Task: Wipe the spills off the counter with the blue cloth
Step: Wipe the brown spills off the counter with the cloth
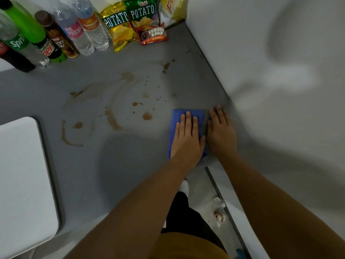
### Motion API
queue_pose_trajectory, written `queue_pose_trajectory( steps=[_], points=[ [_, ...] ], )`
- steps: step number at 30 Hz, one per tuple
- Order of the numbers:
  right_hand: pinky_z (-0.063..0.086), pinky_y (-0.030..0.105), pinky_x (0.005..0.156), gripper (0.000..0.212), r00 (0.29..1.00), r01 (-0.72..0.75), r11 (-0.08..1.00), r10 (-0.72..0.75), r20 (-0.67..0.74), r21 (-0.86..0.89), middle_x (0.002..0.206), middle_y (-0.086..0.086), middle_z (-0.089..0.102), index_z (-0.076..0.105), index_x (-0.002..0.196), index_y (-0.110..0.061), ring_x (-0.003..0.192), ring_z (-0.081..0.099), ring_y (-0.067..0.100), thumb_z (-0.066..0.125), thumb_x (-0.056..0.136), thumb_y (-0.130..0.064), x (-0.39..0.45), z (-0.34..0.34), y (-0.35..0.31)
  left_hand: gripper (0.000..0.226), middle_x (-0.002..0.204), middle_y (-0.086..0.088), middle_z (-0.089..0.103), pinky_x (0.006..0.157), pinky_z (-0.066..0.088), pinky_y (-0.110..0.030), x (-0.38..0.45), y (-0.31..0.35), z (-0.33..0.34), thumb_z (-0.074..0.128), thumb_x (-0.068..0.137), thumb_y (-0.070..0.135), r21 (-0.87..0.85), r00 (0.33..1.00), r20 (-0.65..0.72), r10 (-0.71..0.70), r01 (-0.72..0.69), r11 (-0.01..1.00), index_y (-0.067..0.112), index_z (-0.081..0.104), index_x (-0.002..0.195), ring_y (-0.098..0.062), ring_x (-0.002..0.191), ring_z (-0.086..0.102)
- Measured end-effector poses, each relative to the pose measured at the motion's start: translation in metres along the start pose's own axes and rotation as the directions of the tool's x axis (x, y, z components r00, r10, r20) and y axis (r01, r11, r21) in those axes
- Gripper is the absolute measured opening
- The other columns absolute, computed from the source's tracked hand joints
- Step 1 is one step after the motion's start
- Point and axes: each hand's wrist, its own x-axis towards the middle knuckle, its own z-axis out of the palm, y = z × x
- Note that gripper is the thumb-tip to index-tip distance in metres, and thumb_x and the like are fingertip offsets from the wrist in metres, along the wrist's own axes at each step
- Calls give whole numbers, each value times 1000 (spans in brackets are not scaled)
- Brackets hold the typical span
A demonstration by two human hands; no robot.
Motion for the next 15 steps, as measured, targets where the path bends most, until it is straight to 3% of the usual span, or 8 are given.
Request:
queue_pose_trajectory(
  steps=[3, 7, 15],
  points=[
    [10, 42, 127, 54, 1000, -9, 1000, 9, -14, 4, 170, 10, 11, 20, 161, -12, 157, 5, 26, 26, 111, -29, -3, 7, 0, 66, 169, -17, 4, 128, 5, -44, 7, 0, 6, 22, 108, 46, 16, 998, -46, -33, 33, 999, 9, 7, 161, -30, 157, 2],
    [7, 41, 127, 52, 998, -28, 996, 33, -60, 86, 169, 9, 15, 26, 160, -14, 157, 9, 26, 32, 110, -27, -4, 8, -2, 64, 170, -12, 1, 127, -1, -42, 27, -8, 2, 15, 107, 45, 17, 997, -26, -76, 76, 997, 13, 4, 162, -26, 157, -1],
    [6, 39, 127, 52, 997, -36, 992, 44, -59, 123, 169, 8, 16, 27, 160, -16, 157, 9, 26, 32, 110, -29, -3, 6, -3, 66, 170, -11, -4, 128, 6, -46, 33, -60, -16, 17, 106, 46, 49, 958, -55, -281, 284, 958, 14, 0, 162, -27, 157, -4]
  ],
)
